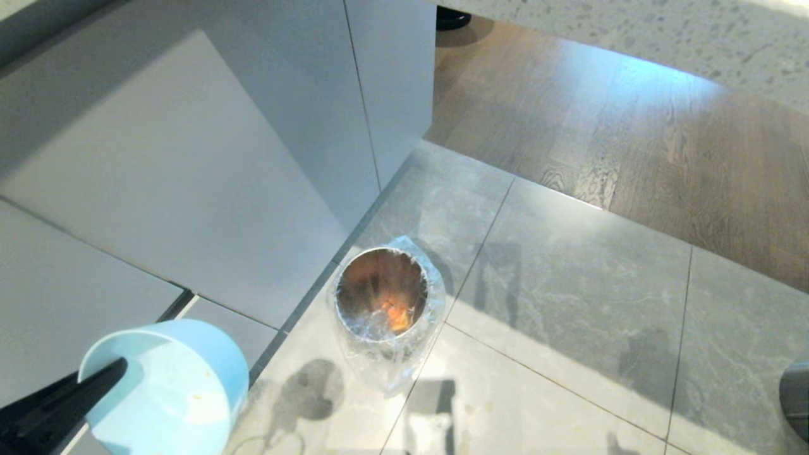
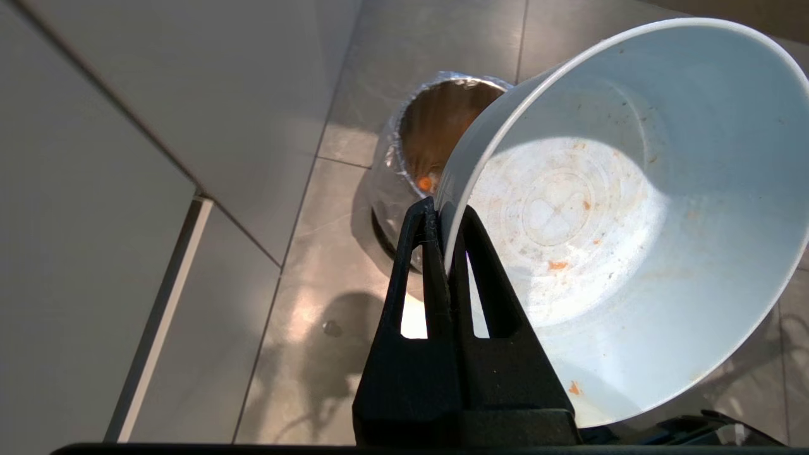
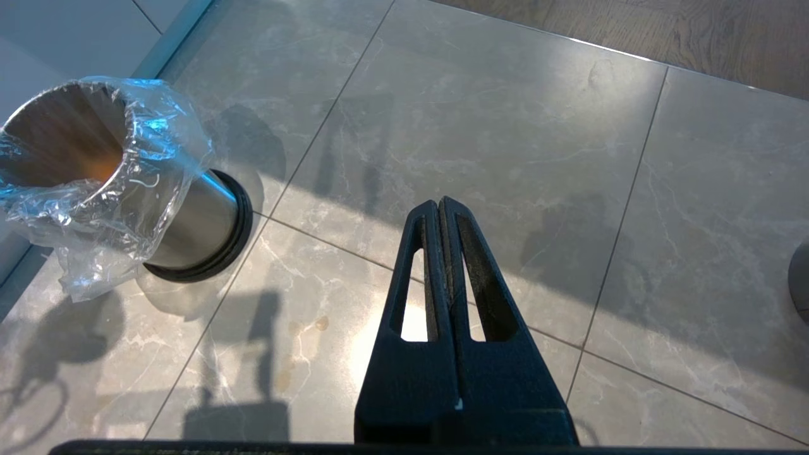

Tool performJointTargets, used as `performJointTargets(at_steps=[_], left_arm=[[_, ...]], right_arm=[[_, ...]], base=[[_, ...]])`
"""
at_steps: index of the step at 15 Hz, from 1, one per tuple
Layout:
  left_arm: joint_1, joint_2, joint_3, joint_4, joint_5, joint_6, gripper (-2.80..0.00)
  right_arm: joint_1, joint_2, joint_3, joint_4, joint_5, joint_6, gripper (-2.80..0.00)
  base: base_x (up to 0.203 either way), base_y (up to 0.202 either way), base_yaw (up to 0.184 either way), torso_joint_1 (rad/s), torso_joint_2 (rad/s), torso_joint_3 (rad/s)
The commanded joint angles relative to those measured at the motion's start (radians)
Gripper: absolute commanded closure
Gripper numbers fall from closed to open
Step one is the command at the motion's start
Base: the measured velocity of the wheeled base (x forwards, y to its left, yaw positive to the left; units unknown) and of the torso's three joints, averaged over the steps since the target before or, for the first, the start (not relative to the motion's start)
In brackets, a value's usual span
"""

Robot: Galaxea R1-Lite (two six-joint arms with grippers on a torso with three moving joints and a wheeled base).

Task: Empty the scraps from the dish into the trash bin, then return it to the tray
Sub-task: Put the bowl back to the table

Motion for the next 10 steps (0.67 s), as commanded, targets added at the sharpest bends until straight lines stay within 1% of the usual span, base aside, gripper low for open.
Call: performJointTargets(at_steps=[1,3,6,8,10], left_arm=[[0.059,-0.100,0.041,-0.003,0.003,-0.009,0.00],[0.143,-0.177,0.108,-0.003,0.002,-0.017,0.00],[0.217,-0.303,0.193,0.012,0.006,-0.017,0.00],[0.251,-0.381,0.202,0.092,0.010,-0.014,0.00],[0.255,-0.406,0.203,0.171,0.012,-0.007,0.00]], right_arm=[[0.000,0.000,0.000,0.000,-0.001,0.000,0.00],[0.000,0.000,0.000,0.000,-0.001,0.000,0.00],[0.000,0.000,0.000,0.000,0.001,0.000,0.00],[0.000,0.000,0.000,0.000,0.000,0.000,0.00],[0.000,0.000,0.000,0.000,-0.001,0.000,0.00]], base=[[0.000,0.000,0.000,0.000,0.00,0.000],[0.000,0.000,0.000,0.000,0.00,0.000],[0.000,0.000,0.000,0.000,0.00,0.000],[0.000,0.000,0.000,0.000,0.00,0.000],[0.000,0.000,0.000,0.000,0.00,0.000]])
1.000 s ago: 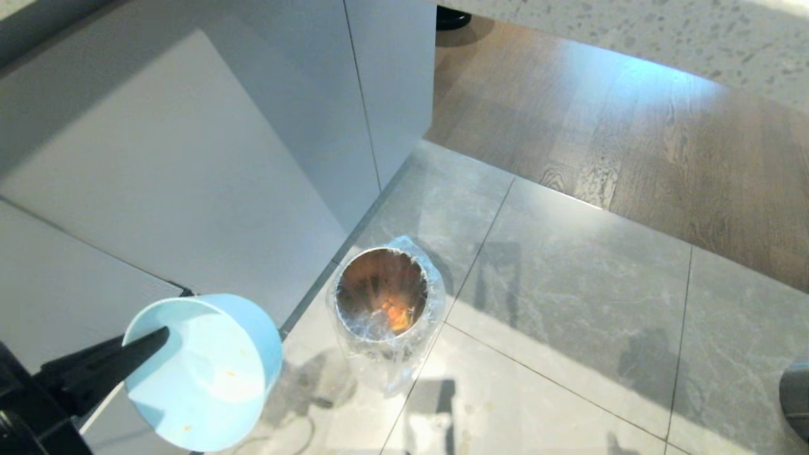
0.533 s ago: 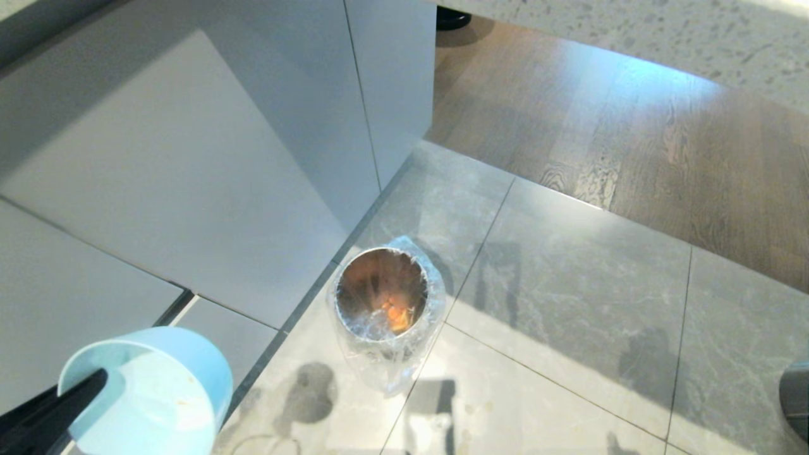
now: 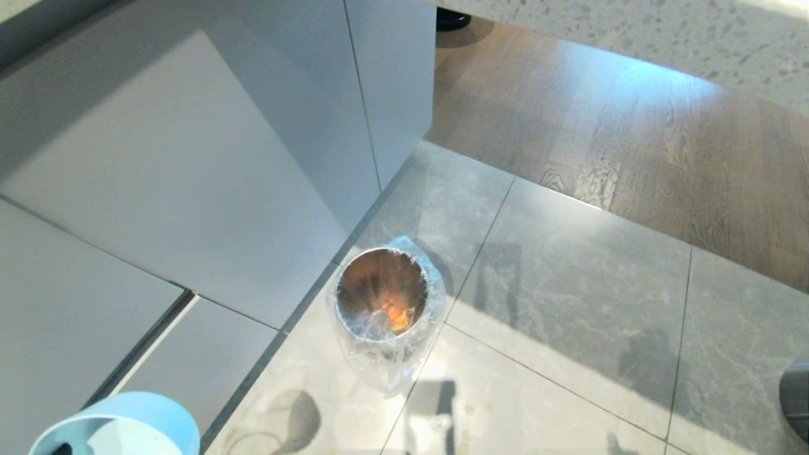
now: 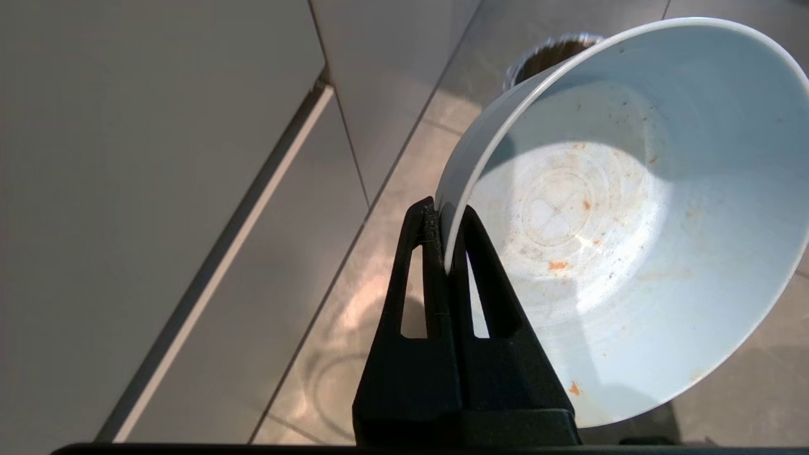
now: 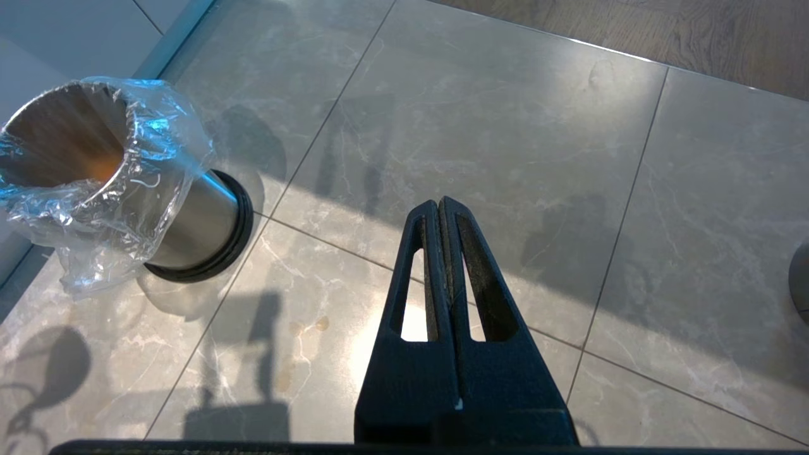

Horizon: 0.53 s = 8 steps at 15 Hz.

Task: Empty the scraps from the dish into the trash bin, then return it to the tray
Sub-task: Put the bowl back to the table

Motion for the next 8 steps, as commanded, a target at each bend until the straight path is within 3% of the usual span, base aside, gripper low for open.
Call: performJointTargets(at_steps=[1,5,8], left_arm=[[0.001,-0.062,0.003,0.041,0.003,0.002,0.00],[-0.025,-0.204,0.003,0.203,0.082,0.023,0.00],[-0.029,-0.285,0.003,0.214,0.094,0.008,0.00]], right_arm=[[0.000,0.000,0.000,0.000,-0.001,0.001,0.00],[0.000,0.000,0.000,0.000,0.000,0.001,0.00],[0.000,0.000,0.000,0.000,-0.001,0.001,0.00]], base=[[0.000,0.000,0.000,0.000,0.00,0.000],[0.000,0.000,0.000,0.000,0.00,0.000],[0.000,0.000,0.000,0.000,0.00,0.000]])
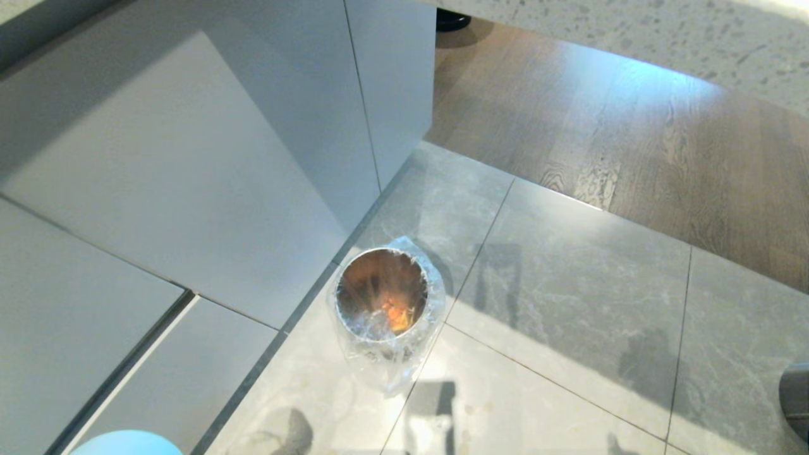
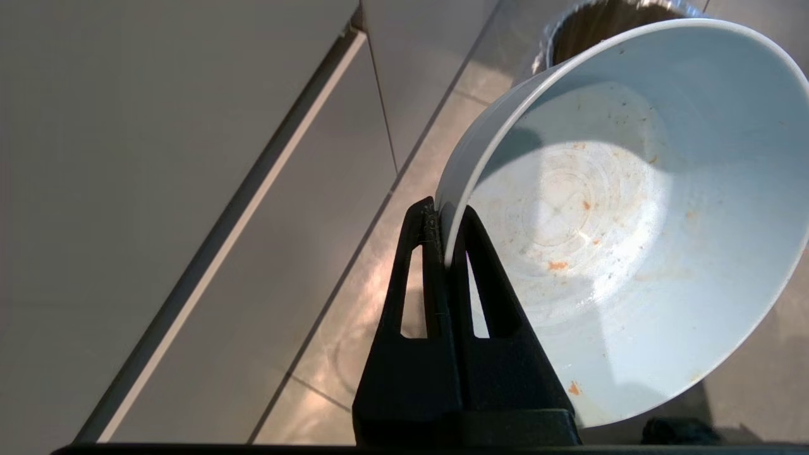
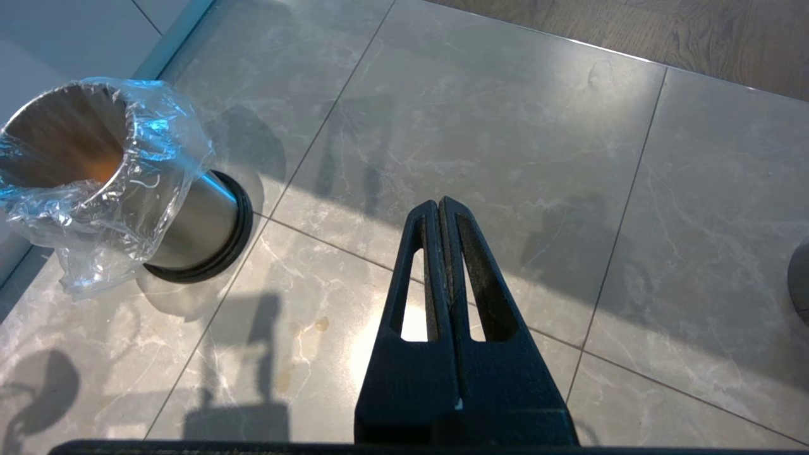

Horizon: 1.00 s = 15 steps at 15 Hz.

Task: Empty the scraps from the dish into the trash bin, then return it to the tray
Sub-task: Put the bowl back to the table

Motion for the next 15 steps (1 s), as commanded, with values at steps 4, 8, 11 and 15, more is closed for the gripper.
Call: performJointTargets(at_steps=[4,8,11,15], left_arm=[[-0.002,-0.061,0.000,-0.003,0.003,-0.014,0.00],[-0.002,-0.061,0.000,-0.004,0.003,-0.014,0.00],[-0.002,-0.061,0.000,-0.003,0.003,-0.015,0.00],[-0.002,-0.061,0.000,-0.004,0.003,-0.014,0.00]], right_arm=[[0.000,0.001,-0.001,0.000,0.000,0.001,0.00],[0.000,0.000,0.000,0.000,0.001,0.001,0.00],[0.000,0.000,-0.001,0.000,0.001,0.001,0.00],[0.000,0.000,-0.002,0.000,0.000,0.001,0.00]], base=[[0.000,0.000,0.000,0.000,0.00,0.000],[0.000,0.000,0.000,0.000,0.00,0.000],[0.000,0.000,0.000,0.000,0.00,0.000],[0.000,0.000,0.000,0.000,0.00,0.000]])
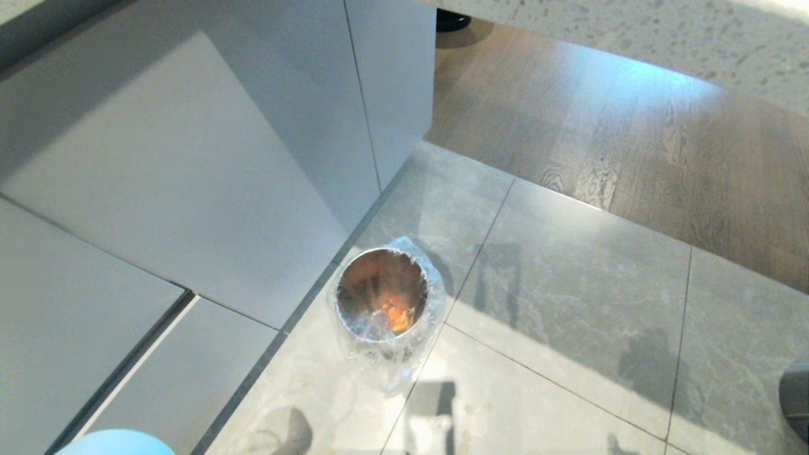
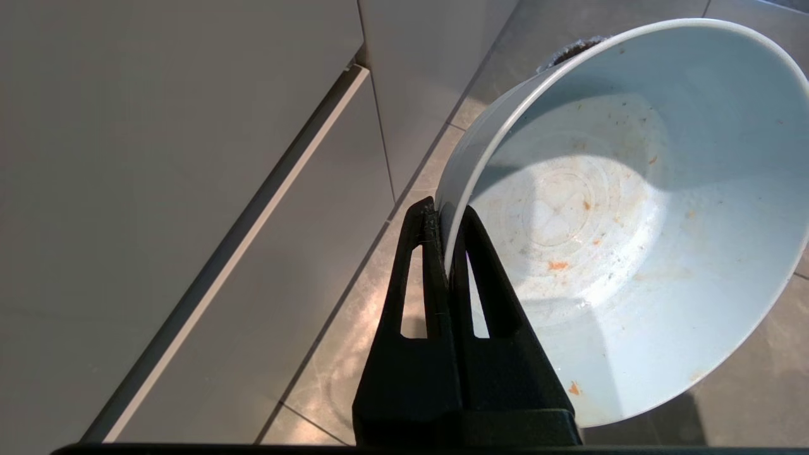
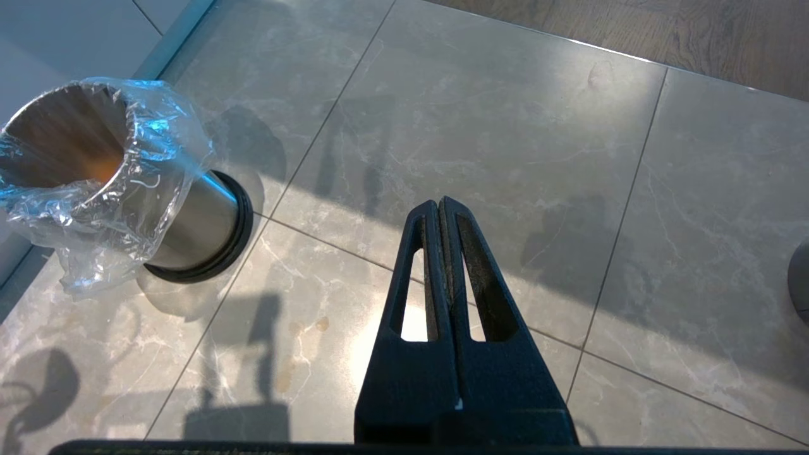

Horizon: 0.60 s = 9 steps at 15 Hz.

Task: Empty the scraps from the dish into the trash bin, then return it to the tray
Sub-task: Put the bowl back to the table

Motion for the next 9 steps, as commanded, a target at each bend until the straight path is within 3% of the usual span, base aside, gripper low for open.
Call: performJointTargets(at_steps=[1,9], left_arm=[[0.000,0.000,0.000,0.000,0.000,-0.001,0.00],[0.000,0.000,0.000,-0.001,-0.002,-0.003,0.00]], right_arm=[[0.000,0.000,0.000,0.000,0.000,0.000,0.00],[0.000,0.000,0.000,0.000,0.000,0.000,0.00]], base=[[0.000,0.000,0.000,0.000,0.00,0.000],[0.000,0.000,0.000,0.000,0.00,0.000]])
